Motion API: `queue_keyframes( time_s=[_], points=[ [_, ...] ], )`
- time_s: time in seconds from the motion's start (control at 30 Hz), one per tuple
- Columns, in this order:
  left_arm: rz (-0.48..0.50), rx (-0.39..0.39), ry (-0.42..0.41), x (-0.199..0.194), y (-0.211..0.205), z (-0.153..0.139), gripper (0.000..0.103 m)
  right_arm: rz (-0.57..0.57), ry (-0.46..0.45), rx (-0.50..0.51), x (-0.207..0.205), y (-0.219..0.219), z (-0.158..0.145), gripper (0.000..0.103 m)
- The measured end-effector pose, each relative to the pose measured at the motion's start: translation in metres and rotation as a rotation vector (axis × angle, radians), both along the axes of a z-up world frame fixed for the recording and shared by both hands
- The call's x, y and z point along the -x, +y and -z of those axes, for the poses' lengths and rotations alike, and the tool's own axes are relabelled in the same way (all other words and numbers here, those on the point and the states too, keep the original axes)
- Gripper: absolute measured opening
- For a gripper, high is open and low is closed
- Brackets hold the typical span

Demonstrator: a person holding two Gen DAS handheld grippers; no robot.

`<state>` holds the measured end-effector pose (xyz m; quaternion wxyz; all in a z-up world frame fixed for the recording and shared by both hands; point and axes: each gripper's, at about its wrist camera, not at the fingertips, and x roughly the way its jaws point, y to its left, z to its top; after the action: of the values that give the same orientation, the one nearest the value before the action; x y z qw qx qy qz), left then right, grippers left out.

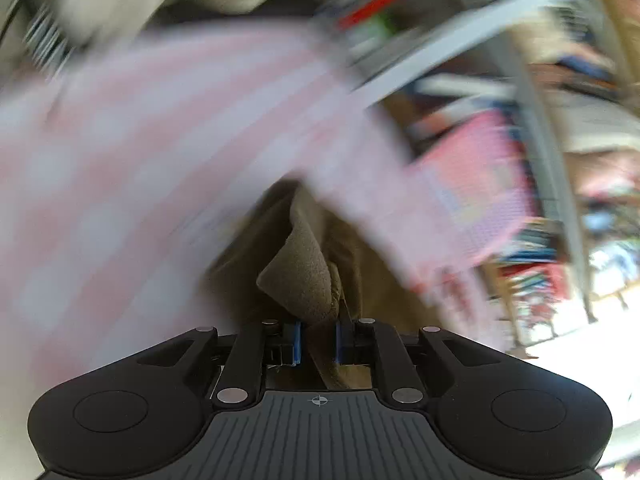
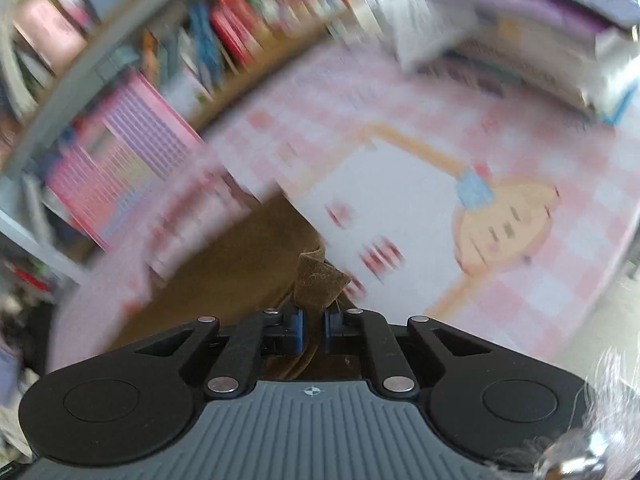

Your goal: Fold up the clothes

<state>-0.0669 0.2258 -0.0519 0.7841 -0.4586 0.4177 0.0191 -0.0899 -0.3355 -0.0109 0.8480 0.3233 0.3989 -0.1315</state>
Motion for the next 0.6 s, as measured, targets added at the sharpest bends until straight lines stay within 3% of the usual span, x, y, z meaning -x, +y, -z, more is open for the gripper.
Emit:
queue_keyframes(
  time_s=[0.03,0.17,0.23,0.27,0.47,0.6],
  points=[
    [-0.011,0.018,0.007,0.003,0.001,0.004,0.017,-0.01,0.064,0.016,-0.003,0.003,0.013,0.009],
    [-0.004,0.014,0.001,0.01,0.003,-0.004,0.031,-0.011,0.079,0.061,-0.001,0.01,0.013,0.014],
    [-0.008,-0.009,0.013,0.015,0.01,-0.008,0.045,-0.007,0.071,0.086,0.002,0.013,0.006,0.027],
    [-0.011,-0.019,0.02,0.018,0.014,-0.009,0.05,-0.003,0.072,0.109,0.005,0.015,0.002,0.028],
    [-0.092,0.067,0.045,0.015,0.02,0.004,0.063,0.014,0.059,0.275,0.011,0.03,-0.01,0.029],
    [-0.184,0.134,0.04,0.008,0.019,0.011,0.062,-0.004,0.108,0.287,0.004,0.032,0.001,0.031]
  ],
)
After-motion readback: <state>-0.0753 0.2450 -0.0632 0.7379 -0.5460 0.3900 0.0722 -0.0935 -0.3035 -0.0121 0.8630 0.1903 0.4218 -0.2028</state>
